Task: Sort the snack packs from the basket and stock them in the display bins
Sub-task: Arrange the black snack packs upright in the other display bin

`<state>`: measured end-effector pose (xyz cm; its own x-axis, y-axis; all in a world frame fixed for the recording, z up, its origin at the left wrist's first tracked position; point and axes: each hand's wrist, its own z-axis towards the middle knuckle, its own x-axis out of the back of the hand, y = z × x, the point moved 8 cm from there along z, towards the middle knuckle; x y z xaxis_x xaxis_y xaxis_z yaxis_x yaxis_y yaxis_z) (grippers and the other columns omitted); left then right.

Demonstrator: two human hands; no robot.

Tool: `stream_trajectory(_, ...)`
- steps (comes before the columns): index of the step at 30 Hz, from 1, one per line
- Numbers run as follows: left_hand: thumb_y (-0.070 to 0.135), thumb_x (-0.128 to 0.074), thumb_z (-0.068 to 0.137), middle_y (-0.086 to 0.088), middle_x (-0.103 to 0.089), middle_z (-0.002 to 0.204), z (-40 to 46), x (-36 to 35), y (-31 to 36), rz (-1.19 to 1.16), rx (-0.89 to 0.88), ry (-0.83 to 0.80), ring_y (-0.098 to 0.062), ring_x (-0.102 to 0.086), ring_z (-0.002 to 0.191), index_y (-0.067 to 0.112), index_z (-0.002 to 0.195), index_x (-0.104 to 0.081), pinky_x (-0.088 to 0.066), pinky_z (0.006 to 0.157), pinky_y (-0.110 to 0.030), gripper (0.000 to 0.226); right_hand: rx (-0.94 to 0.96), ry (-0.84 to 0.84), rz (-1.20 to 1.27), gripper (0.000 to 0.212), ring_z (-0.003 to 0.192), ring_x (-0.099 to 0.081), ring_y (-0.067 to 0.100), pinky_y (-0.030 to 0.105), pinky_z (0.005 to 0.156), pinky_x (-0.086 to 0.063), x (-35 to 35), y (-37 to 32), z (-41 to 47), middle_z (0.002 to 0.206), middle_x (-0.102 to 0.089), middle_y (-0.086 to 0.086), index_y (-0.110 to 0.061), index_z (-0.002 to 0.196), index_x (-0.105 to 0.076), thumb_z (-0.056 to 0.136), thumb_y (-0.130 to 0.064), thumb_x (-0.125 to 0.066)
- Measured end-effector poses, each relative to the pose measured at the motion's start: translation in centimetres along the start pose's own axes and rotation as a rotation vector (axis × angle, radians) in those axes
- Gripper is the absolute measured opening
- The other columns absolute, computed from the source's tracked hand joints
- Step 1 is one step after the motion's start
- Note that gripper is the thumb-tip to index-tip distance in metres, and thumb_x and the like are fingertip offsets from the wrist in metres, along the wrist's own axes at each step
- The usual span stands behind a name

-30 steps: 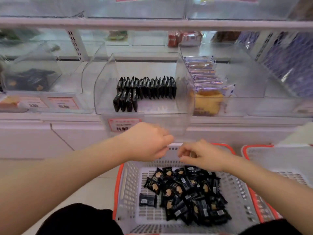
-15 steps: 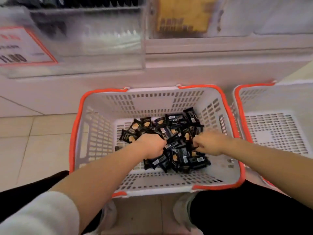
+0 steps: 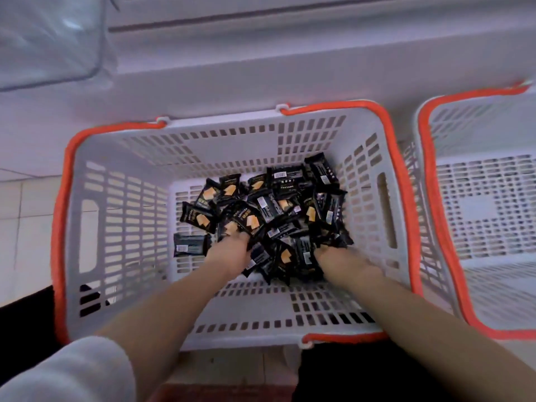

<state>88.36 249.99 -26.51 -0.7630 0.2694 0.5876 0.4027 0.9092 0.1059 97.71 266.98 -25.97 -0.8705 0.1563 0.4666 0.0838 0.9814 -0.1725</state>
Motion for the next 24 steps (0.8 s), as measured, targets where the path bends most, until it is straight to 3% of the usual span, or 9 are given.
stream_trajectory(3, 0.028, -0.047, 0.095, -0.011, -0.044, 0.128, 0.5, -1.8, 0.3, -0.046, 0.021, -0.009, -0.029, -0.050, 0.113, 0.010, 0.130, -0.039, -0.046, 0.087, -0.040, 0.041, -0.077, -0.041, 0.078, 0.031, 0.095, -0.057, 0.032, 0.040, 0.075, -0.047, -0.6, 0.1, 0.0, 0.116, -0.056, 0.016, -0.006, 0.115, -0.053, 0.089, 0.004, -0.041)
stream_trajectory(6, 0.029, -0.051, 0.094, -0.010, -0.042, 0.128, 1.0, -2.8, 0.6, -0.057, 0.061, 0.020, -0.028, -0.046, 0.117, 0.010, 0.133, -0.037, -0.045, 0.092, -0.038, 0.046, -0.098, 0.118, 0.211, 0.023, 0.095, -0.059, 0.029, 0.033, 0.066, -0.045, 1.9, 0.7, -0.1, 0.109, -0.059, 0.012, -0.007, 0.112, -0.051, 0.090, -0.006, -0.046)
stream_trajectory(10, 0.028, -0.052, 0.093, -0.009, -0.042, 0.125, 1.5, -3.1, 0.5, -0.086, 0.081, 0.066, -0.027, -0.043, 0.117, 0.012, 0.132, -0.041, -0.042, 0.092, -0.037, 0.043, -0.092, 0.189, 0.932, 0.027, 0.096, -0.058, 0.026, 0.037, 0.080, -0.048, 3.3, 1.2, -0.5, 0.104, -0.058, 0.009, -0.008, 0.116, -0.048, 0.091, -0.014, -0.056)
stream_trajectory(12, 0.025, -0.052, 0.093, -0.009, -0.043, 0.126, 1.4, -2.9, 0.4, -0.217, 0.058, 0.116, -0.026, -0.046, 0.115, 0.011, 0.130, -0.044, -0.042, 0.092, -0.036, 0.041, -0.079, 0.168, 1.291, 0.032, 0.092, -0.057, 0.017, 0.028, 0.075, -0.048, 3.0, 0.7, -0.8, 0.102, -0.056, 0.001, -0.013, 0.122, -0.046, 0.091, -0.012, -0.057)
stream_trajectory(15, 0.022, -0.052, 0.094, -0.008, -0.056, 0.123, 0.7, -1.7, -0.1, -0.582, 0.030, 0.247, -0.025, -0.057, 0.106, 0.009, 0.131, -0.043, -0.046, 0.085, -0.032, 0.040, -0.093, 0.214, 1.518, 0.025, 0.080, -0.050, 0.001, 0.014, 0.065, -0.040, 3.2, 0.3, -1.4, 0.095, -0.054, -0.009, -0.021, 0.113, -0.047, 0.093, -0.006, -0.051)
stream_trajectory(18, 0.018, -0.045, 0.097, -0.011, -0.057, 0.124, 0.3, -1.3, -1.2, -0.971, 0.127, 0.256, -0.027, -0.056, 0.109, 0.009, 0.133, -0.042, -0.044, 0.092, -0.035, 0.037, -0.033, 0.084, 1.970, 0.026, 0.076, -0.056, 0.014, 0.026, 0.067, -0.047, 3.1, -1.4, -1.7, 0.088, -0.059, 0.002, -0.011, 0.113, -0.053, 0.094, -0.003, -0.037)
stream_trajectory(19, 0.016, -0.039, 0.098, -0.011, -0.058, 0.121, 0.1, -1.7, -1.3, -1.265, 0.207, 0.188, -0.027, -0.056, 0.108, 0.009, 0.132, -0.045, -0.044, 0.095, -0.038, 0.036, 0.009, 0.018, 2.149, 0.028, 0.068, -0.055, 0.016, 0.027, 0.060, -0.048, 3.3, -2.1, -1.8, 0.081, -0.058, 0.004, -0.009, 0.111, -0.055, 0.093, -0.005, -0.033)
stream_trajectory(21, 0.022, -0.029, 0.097, -0.007, -0.063, 0.085, -0.5, -2.2, 0.3, -1.905, 0.253, -0.039, -0.019, -0.058, 0.072, 0.006, 0.118, -0.055, -0.049, 0.067, -0.030, 0.037, 0.080, -0.118, 2.320, 0.033, 0.053, -0.049, 0.014, 0.024, 0.050, -0.043, 3.7, -3.5, -2.1, 0.068, -0.055, 0.003, -0.006, 0.106, -0.059, 0.092, -0.018, -0.031)
stream_trajectory(24, 0.047, -0.028, 0.092, 0.003, -0.041, 0.054, -2.1, -0.3, 2.9, -2.426, 0.122, -0.305, -0.011, -0.035, 0.041, 0.003, 0.093, -0.063, -0.028, 0.041, -0.021, 0.056, 0.216, -0.310, 2.388, 0.054, 0.048, -0.041, 0.012, 0.022, 0.047, -0.037, 4.2, -5.7, -2.5, 0.063, -0.051, 0.001, -0.006, 0.097, -0.064, 0.085, -0.054, -0.042)
